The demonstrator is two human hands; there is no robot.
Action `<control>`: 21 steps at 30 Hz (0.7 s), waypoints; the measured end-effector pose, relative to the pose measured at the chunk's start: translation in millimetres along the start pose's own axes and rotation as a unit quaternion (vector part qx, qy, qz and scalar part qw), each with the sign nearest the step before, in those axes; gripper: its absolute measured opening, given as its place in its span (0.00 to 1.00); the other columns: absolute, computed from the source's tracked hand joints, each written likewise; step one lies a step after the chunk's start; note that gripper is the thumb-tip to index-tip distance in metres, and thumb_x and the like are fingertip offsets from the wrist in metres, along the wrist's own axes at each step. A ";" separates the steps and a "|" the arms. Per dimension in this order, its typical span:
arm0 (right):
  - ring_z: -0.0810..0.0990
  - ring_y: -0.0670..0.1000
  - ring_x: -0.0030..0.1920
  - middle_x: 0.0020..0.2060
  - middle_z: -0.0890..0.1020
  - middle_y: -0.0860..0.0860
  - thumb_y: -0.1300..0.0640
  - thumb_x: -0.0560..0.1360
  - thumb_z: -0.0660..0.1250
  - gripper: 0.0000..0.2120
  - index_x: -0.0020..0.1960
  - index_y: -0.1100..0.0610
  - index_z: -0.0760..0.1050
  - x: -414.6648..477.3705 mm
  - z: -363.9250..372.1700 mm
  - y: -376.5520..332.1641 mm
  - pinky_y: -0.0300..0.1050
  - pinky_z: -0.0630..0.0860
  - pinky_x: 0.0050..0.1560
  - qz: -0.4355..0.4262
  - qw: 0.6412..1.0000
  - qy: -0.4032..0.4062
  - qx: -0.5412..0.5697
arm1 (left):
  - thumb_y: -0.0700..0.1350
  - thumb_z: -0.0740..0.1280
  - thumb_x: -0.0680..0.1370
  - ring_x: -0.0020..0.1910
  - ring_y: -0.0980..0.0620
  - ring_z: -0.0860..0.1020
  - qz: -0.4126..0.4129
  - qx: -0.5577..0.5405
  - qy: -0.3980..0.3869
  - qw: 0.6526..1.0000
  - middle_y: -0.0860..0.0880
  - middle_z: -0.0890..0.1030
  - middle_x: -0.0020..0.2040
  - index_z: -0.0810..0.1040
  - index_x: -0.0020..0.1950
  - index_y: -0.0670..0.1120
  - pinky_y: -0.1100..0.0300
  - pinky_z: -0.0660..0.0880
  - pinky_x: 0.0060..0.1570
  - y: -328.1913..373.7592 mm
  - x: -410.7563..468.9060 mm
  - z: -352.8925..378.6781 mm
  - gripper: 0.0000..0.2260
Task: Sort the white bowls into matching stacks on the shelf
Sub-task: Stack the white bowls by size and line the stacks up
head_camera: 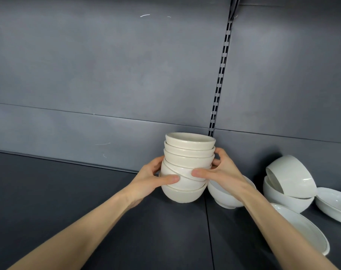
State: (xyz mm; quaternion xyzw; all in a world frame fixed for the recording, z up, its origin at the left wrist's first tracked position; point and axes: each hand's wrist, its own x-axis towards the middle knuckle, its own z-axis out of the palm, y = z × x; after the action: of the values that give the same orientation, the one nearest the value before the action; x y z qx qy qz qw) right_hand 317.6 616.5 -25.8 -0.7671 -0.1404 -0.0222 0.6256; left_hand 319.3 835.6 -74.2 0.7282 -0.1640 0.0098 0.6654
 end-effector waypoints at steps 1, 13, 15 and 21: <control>0.81 0.47 0.54 0.55 0.81 0.50 0.67 0.62 0.78 0.40 0.68 0.57 0.63 0.4 -0.6 -1.5 0.35 0.79 0.43 -0.003 1.000 0.000 -0.002 | 0.53 0.78 0.59 0.63 0.58 0.75 0.001 -0.003 0.005 1.000 0.59 0.79 0.61 0.72 0.65 0.55 0.59 0.71 0.63 -0.5 0.3 0.5 0.35; 0.80 0.49 0.56 0.57 0.81 0.50 0.66 0.60 0.80 0.44 0.70 0.55 0.62 2.0 -0.9 -2.0 0.46 0.78 0.55 -0.015 0.999 -0.011 -0.027 | 0.53 0.78 0.60 0.63 0.60 0.74 -0.022 0.006 -0.020 1.000 0.57 0.77 0.63 0.67 0.66 0.52 0.61 0.71 0.61 -4.6 -0.4 -1.4 0.37; 0.80 0.49 0.56 0.57 0.80 0.50 0.67 0.60 0.80 0.45 0.70 0.55 0.62 2.7 0.4 -0.3 0.46 0.78 0.55 -0.014 1.000 -0.011 -0.026 | 0.53 0.78 0.60 0.63 0.60 0.74 -0.023 0.008 -0.026 0.999 0.57 0.77 0.63 0.67 0.66 0.52 0.60 0.71 0.62 -5.0 -0.5 -2.7 0.37; 0.79 0.48 0.57 0.58 0.79 0.50 0.67 0.61 0.79 0.43 0.70 0.54 0.61 1.7 -0.4 0.7 0.39 0.79 0.51 -0.011 1.000 -0.018 -0.022 | 0.53 0.77 0.63 0.64 0.60 0.74 -0.010 0.019 -0.034 0.999 0.58 0.77 0.64 0.69 0.68 0.53 0.59 0.70 0.65 -3.4 -0.2 -2.6 0.35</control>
State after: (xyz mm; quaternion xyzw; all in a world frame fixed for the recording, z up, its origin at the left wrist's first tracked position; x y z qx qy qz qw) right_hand 319.5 616.4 -26.0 -0.7791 -0.1596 -0.0182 0.6060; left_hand 320.5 838.3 -77.3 0.7420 -0.1790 -0.0191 0.6458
